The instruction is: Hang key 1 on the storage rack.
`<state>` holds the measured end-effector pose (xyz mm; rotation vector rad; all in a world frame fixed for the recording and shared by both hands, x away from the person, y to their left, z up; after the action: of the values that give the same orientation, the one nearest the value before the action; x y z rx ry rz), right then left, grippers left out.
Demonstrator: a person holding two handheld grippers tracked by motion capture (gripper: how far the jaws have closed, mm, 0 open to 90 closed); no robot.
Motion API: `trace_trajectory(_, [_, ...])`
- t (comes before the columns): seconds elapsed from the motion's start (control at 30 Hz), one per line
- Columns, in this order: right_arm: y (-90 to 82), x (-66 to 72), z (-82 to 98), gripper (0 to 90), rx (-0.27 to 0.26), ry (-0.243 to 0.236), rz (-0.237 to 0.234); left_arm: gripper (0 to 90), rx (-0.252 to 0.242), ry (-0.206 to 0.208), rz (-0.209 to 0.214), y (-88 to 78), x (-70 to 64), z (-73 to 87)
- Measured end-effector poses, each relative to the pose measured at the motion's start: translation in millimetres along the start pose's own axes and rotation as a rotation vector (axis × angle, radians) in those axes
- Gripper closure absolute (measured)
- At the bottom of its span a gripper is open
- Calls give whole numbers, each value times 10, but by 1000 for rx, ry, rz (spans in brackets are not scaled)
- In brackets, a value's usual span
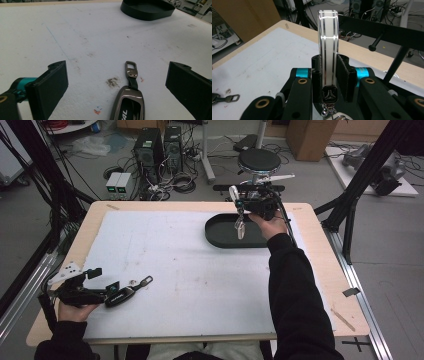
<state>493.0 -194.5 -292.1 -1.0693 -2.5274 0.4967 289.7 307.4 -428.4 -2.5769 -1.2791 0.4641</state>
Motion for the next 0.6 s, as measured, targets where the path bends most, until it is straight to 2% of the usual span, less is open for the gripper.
trace_trajectory(0.13, [62,-49,-100,756,17,-20,11,47,0,-1,-3,-3,6,1])
trace_trajectory(0.23, [78,-72,-206,757,1,-27,0,47,1,2,-6,-3,4,2])
trace_trajectory(0.3, [83,-88,-290,757,-10,-47,7,47,2,4,-5,-4,1,1])
trace_trajectory(0.43, [75,-189,-419,757,-29,-31,20,47,0,6,-8,-1,-5,3])
trace_trajectory(0.5, [65,-221,-460,757,-48,-15,6,47,6,8,-8,0,-3,4])
trace_trajectory(0.6, [70,-241,-491,757,-44,-26,7,47,8,8,-7,6,-7,7])
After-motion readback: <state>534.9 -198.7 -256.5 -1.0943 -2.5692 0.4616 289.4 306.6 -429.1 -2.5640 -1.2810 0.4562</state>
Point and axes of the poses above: each handheld gripper's, and its own axes: y roughly forward along the jaws, z roughly out of its underside, x roughly to its left, the point moved 2 cm from there along y, roughly forward along the jaws, and after that the axes turned 3 degrees about -x, right-handed, at the moved point
